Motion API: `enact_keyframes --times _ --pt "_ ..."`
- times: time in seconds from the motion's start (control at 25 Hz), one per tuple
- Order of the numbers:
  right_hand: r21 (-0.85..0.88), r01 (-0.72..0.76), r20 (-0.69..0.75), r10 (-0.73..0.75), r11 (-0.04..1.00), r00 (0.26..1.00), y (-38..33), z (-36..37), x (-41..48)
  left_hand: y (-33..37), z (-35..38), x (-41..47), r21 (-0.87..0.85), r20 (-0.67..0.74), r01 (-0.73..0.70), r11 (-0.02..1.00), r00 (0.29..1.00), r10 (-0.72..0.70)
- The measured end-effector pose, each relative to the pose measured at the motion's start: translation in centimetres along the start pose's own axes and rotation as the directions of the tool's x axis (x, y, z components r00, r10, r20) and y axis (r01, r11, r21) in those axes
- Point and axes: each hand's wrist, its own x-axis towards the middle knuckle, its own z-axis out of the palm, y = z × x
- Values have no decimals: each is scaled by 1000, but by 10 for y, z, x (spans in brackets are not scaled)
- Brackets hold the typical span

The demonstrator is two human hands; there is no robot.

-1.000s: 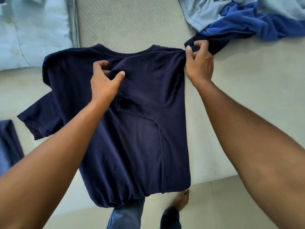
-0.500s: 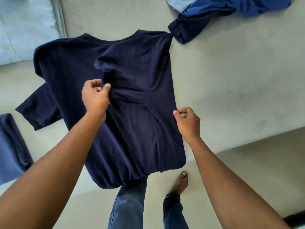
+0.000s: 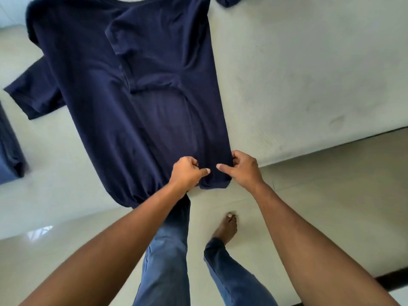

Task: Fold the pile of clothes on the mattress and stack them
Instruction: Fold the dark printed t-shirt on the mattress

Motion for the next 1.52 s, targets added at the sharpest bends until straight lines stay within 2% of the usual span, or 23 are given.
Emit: enact_keyframes --times 0.04,0.08,0.16,0.2,0.28,0.36,0.44,0.48,0.56,0.6,0.72,0.8,0.92,1.0,1.12,1.24,1.32,1.4,1.48,1.52 --pt "-24 21 36 -20 999 999 13 1 -8 -14 16 -9 40 -13 -18 999 1000 19" --pt "-37 40 37 -38 999 999 24 1 -13 -27 27 -13 10 -9 -37 999 999 37" --pt "-13 52 -51 -53 999 997 44 0 -20 -47 43 -17 -122 -1 -47 991 999 47" --pt "-24 62 -106 -64 998 992 51 -1 -24 -53 47 -21 -118 -22 -55 992 998 53" --pt "-136 70 -156 -91 988 984 58 0 -30 -62 51 -23 -16 -71 -87 996 994 86" --pt "-261 18 -200 -72 965 977 55 -1 -33 -59 45 -20 132 -41 -88 987 995 94" --pt "-317 0 -286 -95 948 953 42 -6 -34 -45 31 -23 337 -2 -72 939 997 77" --pt "-324 21 -313 -128 946 941 30 -10 -33 -37 20 -23 371 6 -50 927 999 52" --pt "-332 89 -295 -193 939 936 -1 -19 -24 -18 -8 -20 276 -9 -26 961 1000 29" --pt "-354 139 -255 -238 925 937 -19 -22 -15 -8 -28 -13 193 -61 -35 981 997 47" --pt "-451 324 -153 -430 831 890 -75 -23 21 14 -99 33 20 -366 -121 992 923 120" --pt "-500 444 -113 -564 744 818 -122 -9 51 22 -155 77 -85 -522 -133 988 850 70" --pt "-540 575 -66 -711 615 700 -186 30 89 61 -215 102 -169 -599 -223 960 797 79" --pt "-570 606 -3 -739 555 674 -222 61 112 98 -244 110 -172 -610 -289 942 782 129" --pt "-645 571 38 -725 508 688 -249 96 130 137 -271 132 -216 -546 -309 926 824 148" --pt "-560 618 -77 -778 551 623 -258 105 139 160 -292 156 -155 -419 -257 954 891 172" --pt "-440 716 -38 -807 542 589 -260 100 135 166 -298 163 -242 -366 -242 940 920 142" --pt "-342 760 -5 -810 552 586 -264 82 135 167 -303 166 -420 -332 -241 875 938 99" --pt "-329 707 -193 -777 626 598 -270 46 155 164 -306 168 -604 -186 -201 771 977 109" --pt "-359 643 -322 -737 676 595 -273 22 173 164 -309 169 -626 -88 -169 761 985 147"
